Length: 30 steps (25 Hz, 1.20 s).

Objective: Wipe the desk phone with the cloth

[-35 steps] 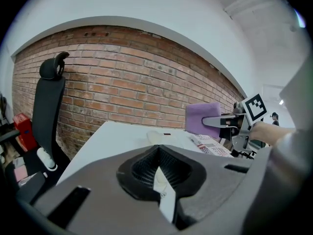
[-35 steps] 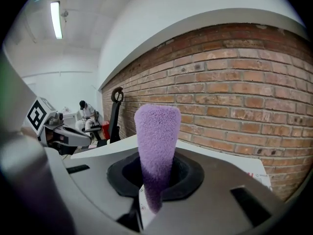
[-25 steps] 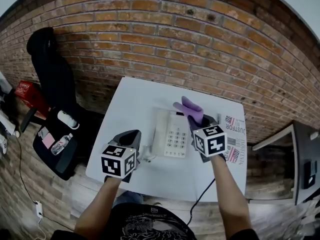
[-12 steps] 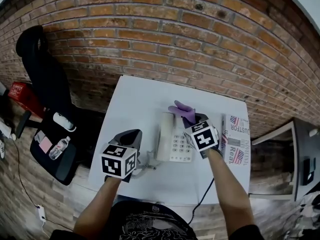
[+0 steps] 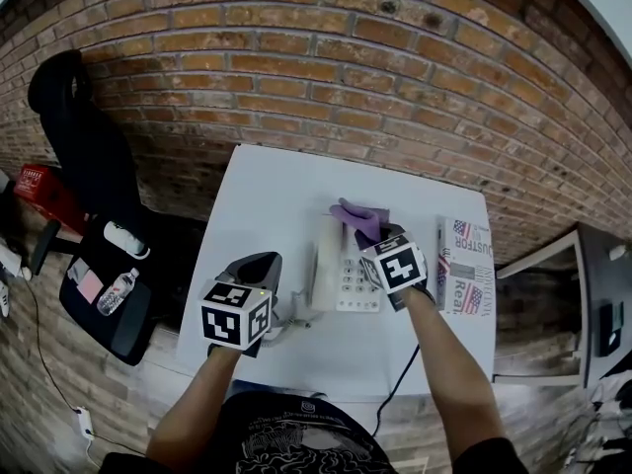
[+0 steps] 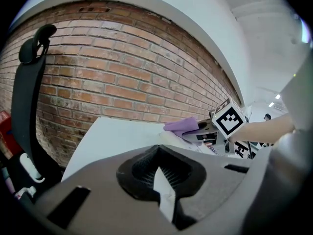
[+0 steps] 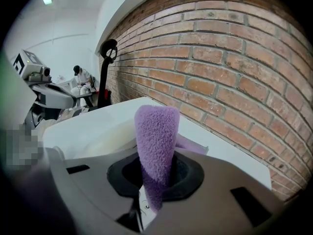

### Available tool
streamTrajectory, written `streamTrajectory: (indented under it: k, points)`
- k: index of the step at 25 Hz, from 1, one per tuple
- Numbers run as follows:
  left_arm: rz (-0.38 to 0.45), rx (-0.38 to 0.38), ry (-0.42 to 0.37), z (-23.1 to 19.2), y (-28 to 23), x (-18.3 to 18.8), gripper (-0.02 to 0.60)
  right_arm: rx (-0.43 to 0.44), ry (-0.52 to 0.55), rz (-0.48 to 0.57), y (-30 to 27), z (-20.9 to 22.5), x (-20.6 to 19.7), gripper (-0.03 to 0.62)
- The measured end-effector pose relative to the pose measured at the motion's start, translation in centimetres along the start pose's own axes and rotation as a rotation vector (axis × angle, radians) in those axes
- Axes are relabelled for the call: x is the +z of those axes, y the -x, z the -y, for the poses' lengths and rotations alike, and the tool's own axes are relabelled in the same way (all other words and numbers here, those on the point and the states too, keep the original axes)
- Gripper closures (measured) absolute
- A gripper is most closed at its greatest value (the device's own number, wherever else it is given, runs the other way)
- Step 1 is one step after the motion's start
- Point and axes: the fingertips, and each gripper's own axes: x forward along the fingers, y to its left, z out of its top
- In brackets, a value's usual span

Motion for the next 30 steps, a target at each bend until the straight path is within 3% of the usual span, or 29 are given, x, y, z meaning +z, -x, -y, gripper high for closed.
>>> streamTrajectory:
  k: [30]
  points:
    - [0.023, 0.061, -0.005, 4.2, 4.5, -2.6, 0.577, 0.115, 0.0, -0.004, 4.0, -6.2, -5.9, 0.549]
